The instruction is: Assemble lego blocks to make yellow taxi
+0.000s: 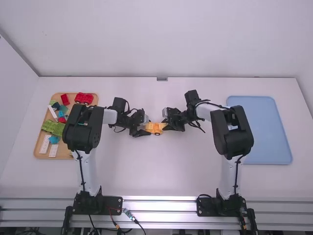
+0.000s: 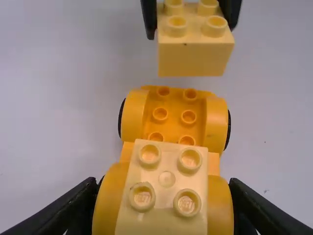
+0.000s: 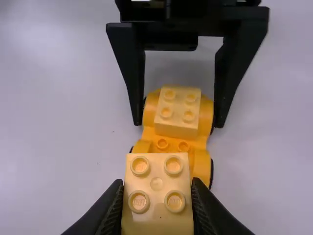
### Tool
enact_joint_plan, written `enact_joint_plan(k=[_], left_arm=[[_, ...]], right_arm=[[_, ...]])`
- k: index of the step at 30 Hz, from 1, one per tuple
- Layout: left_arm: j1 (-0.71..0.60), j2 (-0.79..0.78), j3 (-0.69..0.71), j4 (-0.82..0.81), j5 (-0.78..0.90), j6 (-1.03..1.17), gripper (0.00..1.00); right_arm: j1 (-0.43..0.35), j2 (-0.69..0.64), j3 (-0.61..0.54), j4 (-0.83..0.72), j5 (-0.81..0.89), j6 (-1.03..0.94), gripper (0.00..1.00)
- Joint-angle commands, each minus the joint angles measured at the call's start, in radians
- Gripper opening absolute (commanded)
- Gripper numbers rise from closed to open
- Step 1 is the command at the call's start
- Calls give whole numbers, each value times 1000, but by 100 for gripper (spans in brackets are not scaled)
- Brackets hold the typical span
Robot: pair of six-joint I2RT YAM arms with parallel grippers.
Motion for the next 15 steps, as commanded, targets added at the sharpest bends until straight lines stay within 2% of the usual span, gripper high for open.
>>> enact_joint_plan(k=[1, 4, 7, 15], left_arm=[[8, 20, 9, -5, 19, 11, 68], [8, 20, 8, -4, 20, 10, 68], [7, 20, 7, -6, 19, 11, 68], [8, 20, 8, -4, 19, 8, 69]], right_arm=[[20, 13, 23, 0, 4, 17, 9], [24, 13, 23, 0, 19, 23, 8], [23, 15, 6, 102, 46, 185, 3], [27, 15, -71, 282, 26, 311, 2]])
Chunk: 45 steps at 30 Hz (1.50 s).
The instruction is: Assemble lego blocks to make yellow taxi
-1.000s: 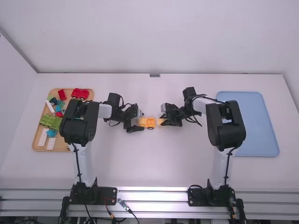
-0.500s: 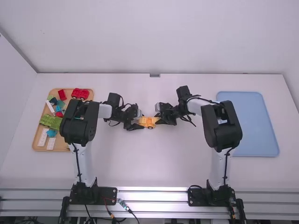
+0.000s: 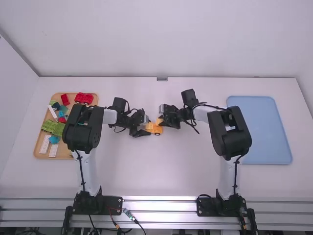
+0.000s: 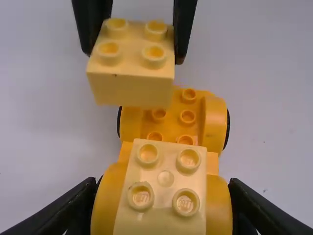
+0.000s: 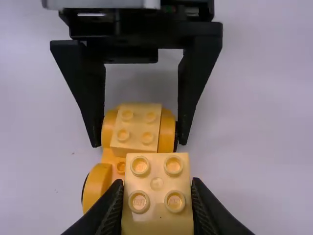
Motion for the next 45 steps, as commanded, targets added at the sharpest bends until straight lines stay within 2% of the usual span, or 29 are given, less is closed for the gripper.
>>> enact_joint_plan(k=[1, 9, 15, 17, 24, 35, 45], left_arm=[[8, 20, 7, 3, 20, 3, 69], [7, 20, 8, 17, -15, -25, 71], [6, 20, -1, 70, -12, -71, 66], [6, 20, -5, 76, -12, -72, 63], [5, 20, -5, 68, 4, -68, 63], [-6, 20, -5, 42, 2, -67, 57], [-6, 20, -5, 46, 4, -69, 58]], right_arm=[[6, 15, -35, 25, -14, 90, 2], [11, 15, -47, 33, -15, 103, 2], [21, 15, -50, 40, -20, 135, 1], [34, 15, -50, 41, 6, 137, 0], [66, 15, -50, 78, 85, 230, 0], [54, 15, -50, 85, 91, 216, 0], [63, 15, -50, 66, 140, 158, 0]])
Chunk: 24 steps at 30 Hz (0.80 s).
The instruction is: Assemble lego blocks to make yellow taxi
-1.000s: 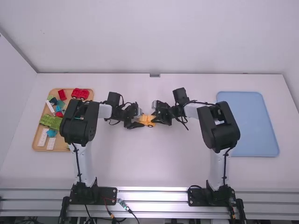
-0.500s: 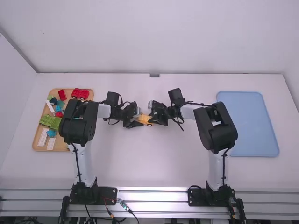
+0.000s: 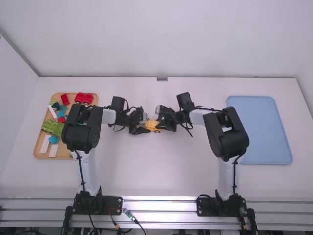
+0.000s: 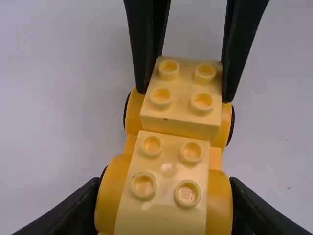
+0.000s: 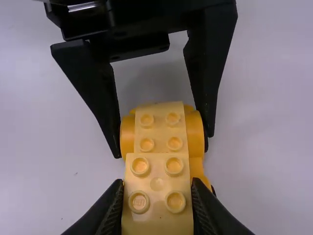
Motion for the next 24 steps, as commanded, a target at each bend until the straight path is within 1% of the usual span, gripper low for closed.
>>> enact_joint_plan(k=[1, 24], left_arm=[[-13, 20, -4, -11, 26, -2, 58], [-15, 20, -4, -19, 25, -7, 57]], right_arm=[[11, 15, -9, -12, 72, -22, 0], [10, 15, -9, -3, 118, -36, 0]])
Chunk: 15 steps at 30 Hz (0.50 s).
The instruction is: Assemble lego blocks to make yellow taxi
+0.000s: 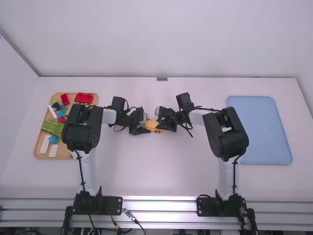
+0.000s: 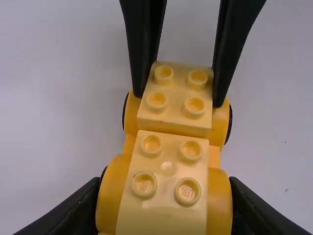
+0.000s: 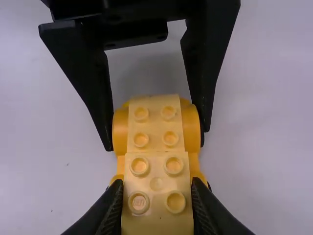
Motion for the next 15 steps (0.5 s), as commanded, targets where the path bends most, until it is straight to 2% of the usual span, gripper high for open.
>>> enact_joint_plan(k=[1, 12, 14, 15], left_arm=[[-12, 20, -5, -14, 21, -3, 57], [-12, 20, -5, -14, 21, -8, 56], [-12, 20, -5, -14, 21, -7, 57], [-12, 20, -5, -14, 21, -8, 57]], right_arm=[[6, 14, -8, -6, 78, -1, 0], [8, 14, -8, -16, 84, -1, 0], [8, 14, -8, -16, 84, 0, 24], [9, 14, -8, -16, 84, 0, 28]])
